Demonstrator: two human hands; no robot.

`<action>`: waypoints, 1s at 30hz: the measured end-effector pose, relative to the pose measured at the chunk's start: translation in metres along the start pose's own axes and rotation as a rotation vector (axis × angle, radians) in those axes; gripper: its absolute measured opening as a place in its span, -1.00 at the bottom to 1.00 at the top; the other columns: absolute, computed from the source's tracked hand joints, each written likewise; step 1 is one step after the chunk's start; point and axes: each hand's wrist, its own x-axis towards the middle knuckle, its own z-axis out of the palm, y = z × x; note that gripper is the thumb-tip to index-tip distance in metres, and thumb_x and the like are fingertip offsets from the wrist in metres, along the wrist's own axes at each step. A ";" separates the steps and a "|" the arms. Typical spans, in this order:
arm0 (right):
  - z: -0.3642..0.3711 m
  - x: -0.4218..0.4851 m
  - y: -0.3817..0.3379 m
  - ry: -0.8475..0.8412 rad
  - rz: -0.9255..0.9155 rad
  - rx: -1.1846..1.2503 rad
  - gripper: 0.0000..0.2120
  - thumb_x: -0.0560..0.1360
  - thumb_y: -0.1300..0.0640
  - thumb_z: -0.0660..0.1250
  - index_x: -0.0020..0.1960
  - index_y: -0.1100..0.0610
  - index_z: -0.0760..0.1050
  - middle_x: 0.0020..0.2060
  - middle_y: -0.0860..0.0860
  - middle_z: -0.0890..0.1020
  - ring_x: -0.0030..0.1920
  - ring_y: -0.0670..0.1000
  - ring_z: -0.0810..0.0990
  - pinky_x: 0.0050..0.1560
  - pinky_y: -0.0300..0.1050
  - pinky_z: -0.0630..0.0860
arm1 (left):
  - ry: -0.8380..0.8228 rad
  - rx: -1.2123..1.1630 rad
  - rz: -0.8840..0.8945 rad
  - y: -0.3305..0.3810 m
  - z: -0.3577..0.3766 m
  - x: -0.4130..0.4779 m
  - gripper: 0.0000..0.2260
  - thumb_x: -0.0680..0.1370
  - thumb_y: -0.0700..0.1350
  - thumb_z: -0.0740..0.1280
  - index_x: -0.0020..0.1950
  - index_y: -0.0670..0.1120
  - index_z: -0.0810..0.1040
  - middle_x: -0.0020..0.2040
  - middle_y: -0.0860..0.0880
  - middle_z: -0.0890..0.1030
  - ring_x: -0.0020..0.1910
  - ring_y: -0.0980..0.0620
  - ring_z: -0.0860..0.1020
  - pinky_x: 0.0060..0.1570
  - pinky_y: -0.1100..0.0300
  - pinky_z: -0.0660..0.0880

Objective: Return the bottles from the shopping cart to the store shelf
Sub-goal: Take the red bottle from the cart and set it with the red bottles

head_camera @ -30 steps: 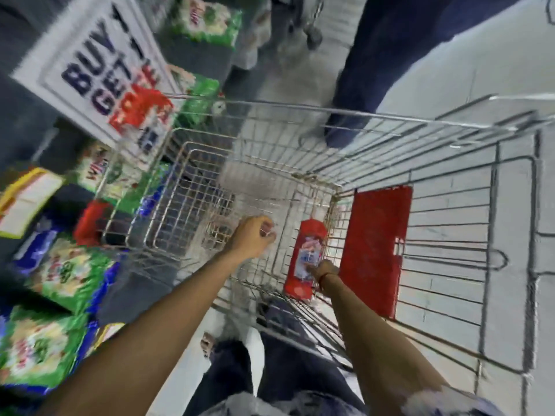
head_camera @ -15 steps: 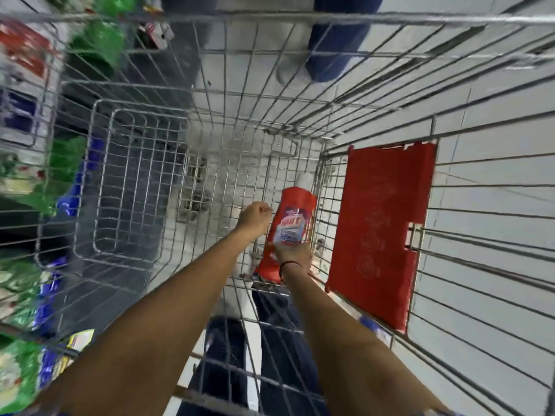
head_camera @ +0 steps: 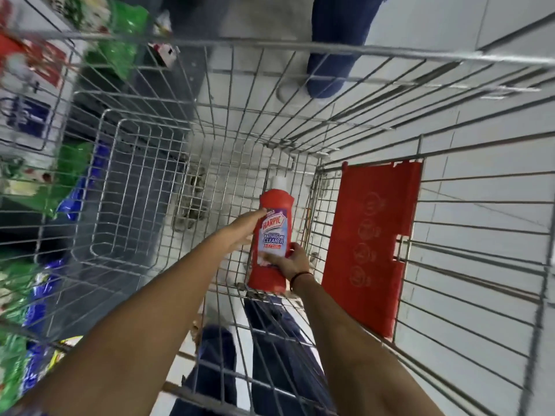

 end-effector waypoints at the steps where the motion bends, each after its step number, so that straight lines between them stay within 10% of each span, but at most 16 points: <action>1: -0.002 -0.008 -0.007 -0.041 -0.018 0.018 -0.49 0.19 0.16 0.59 0.04 0.18 0.44 0.03 0.11 0.63 -0.02 0.12 0.62 0.03 0.04 0.59 | 0.023 -0.041 0.014 0.002 -0.005 -0.006 -0.72 0.59 0.07 0.10 0.08 -0.08 0.46 0.09 -0.04 0.49 0.13 -0.03 0.44 0.27 -0.03 0.32; 5: -0.003 -0.048 -0.040 -0.168 -0.165 0.033 -0.46 0.21 0.20 0.58 0.12 0.17 0.44 0.02 0.07 0.64 -0.06 0.07 0.64 -0.13 -0.15 0.61 | 0.093 -0.242 0.122 0.018 -0.028 -0.040 -0.65 0.46 0.17 0.28 -0.09 -0.12 0.54 -0.11 -0.12 0.62 -0.13 -0.09 0.57 -0.11 0.11 0.48; 8: 0.004 -0.076 -0.068 -0.236 -0.288 -0.015 -0.39 0.15 0.10 0.61 0.12 0.13 0.44 0.02 0.06 0.65 0.00 0.09 0.65 0.02 0.05 0.61 | 0.101 -0.335 0.247 0.036 -0.045 -0.075 -0.46 0.22 0.31 0.42 -0.07 -0.11 0.61 -0.19 -0.08 0.70 -0.06 -0.16 0.62 0.10 -0.03 0.52; 16: 0.029 -0.144 -0.119 -0.313 -0.600 -0.115 -0.62 0.16 0.15 0.61 -0.16 -0.07 0.49 -0.12 -0.03 0.67 -0.05 0.07 0.67 0.06 0.12 0.60 | 0.331 -0.450 0.604 0.049 -0.080 -0.177 -0.71 0.44 0.12 0.35 -0.12 -0.10 0.59 -0.42 0.05 0.69 -0.41 0.10 0.64 -0.38 0.27 0.55; 30: 0.160 -0.262 -0.134 -0.577 -1.024 -0.378 -0.64 0.14 0.18 0.59 -0.10 0.03 0.58 -0.06 0.18 0.69 -0.06 0.13 0.68 0.05 0.17 0.61 | 0.698 -0.669 1.010 -0.046 -0.172 -0.342 -0.79 0.46 0.06 0.34 -0.15 -0.08 0.59 -0.39 0.12 0.69 -0.34 0.17 0.63 -0.26 0.27 0.55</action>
